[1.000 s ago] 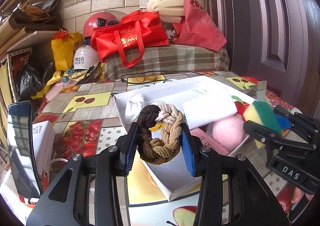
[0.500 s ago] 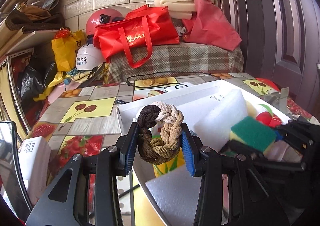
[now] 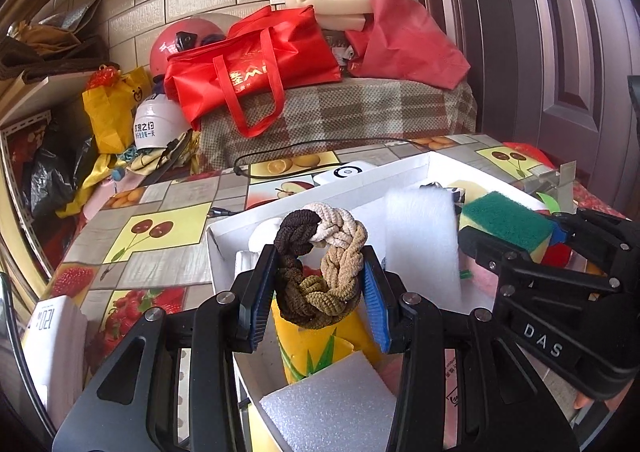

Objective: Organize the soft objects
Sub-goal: 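Carry the knotted rope toy and green sponge over the tray, then lower the rope toy and sponge into the tray and open both tools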

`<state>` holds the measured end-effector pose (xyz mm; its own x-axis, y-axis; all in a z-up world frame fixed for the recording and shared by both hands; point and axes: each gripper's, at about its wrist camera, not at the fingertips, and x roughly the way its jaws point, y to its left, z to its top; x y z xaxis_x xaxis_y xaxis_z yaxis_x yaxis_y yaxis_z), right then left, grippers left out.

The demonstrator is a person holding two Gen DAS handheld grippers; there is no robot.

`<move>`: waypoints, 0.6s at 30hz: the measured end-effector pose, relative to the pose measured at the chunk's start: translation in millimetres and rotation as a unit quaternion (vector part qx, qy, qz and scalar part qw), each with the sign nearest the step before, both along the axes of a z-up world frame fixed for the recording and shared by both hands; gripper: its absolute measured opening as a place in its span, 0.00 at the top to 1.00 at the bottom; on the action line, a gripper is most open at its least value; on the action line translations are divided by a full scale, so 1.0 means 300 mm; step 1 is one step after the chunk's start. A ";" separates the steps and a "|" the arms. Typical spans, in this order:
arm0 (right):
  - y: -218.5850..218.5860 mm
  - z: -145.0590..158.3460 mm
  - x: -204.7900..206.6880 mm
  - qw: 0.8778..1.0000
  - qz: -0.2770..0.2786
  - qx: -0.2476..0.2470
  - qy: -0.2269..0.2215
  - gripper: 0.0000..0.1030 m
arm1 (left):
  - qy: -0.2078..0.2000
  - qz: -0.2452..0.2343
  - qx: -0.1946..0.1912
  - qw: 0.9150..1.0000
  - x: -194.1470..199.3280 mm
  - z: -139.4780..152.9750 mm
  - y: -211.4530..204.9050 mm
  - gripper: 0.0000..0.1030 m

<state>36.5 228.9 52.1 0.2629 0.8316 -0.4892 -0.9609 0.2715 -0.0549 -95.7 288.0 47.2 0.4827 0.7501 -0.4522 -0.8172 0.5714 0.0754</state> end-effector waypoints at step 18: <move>0.006 -0.003 -0.003 1.000 -0.006 -0.002 -0.018 0.50 | 0.008 0.004 -0.006 1.000 0.010 -0.009 0.013 0.51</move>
